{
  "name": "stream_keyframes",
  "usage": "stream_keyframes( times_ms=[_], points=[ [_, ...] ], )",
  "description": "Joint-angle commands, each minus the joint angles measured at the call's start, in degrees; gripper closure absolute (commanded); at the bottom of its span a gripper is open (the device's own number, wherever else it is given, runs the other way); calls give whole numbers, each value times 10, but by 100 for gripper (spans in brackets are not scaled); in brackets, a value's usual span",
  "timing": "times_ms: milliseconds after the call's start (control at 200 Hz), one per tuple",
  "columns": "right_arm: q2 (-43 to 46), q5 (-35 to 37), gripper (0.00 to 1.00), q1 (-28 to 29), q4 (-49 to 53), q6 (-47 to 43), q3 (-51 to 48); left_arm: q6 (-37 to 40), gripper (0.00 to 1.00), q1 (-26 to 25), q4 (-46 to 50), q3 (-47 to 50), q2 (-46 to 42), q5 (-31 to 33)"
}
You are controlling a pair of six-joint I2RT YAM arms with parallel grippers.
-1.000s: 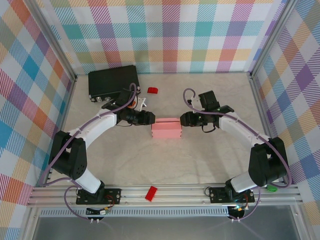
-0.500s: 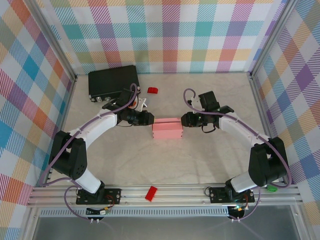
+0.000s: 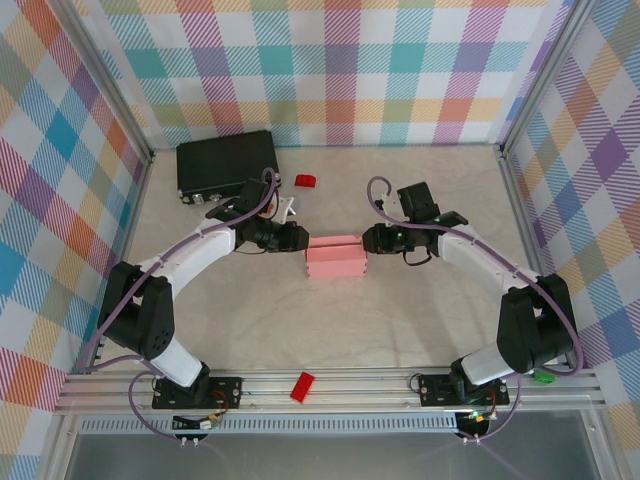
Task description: Fold the paper box
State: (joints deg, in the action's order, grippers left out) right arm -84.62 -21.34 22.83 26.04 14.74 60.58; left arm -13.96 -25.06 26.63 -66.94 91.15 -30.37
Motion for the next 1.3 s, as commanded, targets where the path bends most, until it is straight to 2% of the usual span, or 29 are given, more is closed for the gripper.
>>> stream_keyframes(
  times_ms=[0, 285, 480, 695, 1295],
  points=[
    [-5, -16, 78, 0, -12, 7, -10, -3, 75, -6, 0, 3, -8, 0],
    [-9, -17, 80, -1, -15, 8, -13, -14, 72, -6, -7, 8, -7, -3],
    [-9, -18, 80, 0, -15, 9, -14, -18, 76, -6, -11, 8, -5, -4],
    [-12, -19, 81, -1, -15, 8, -15, -16, 84, -7, -7, 9, -1, -6],
    [-12, -18, 85, 0, -13, 7, -21, 1, 87, -8, 14, 14, 4, 12]
  ],
)
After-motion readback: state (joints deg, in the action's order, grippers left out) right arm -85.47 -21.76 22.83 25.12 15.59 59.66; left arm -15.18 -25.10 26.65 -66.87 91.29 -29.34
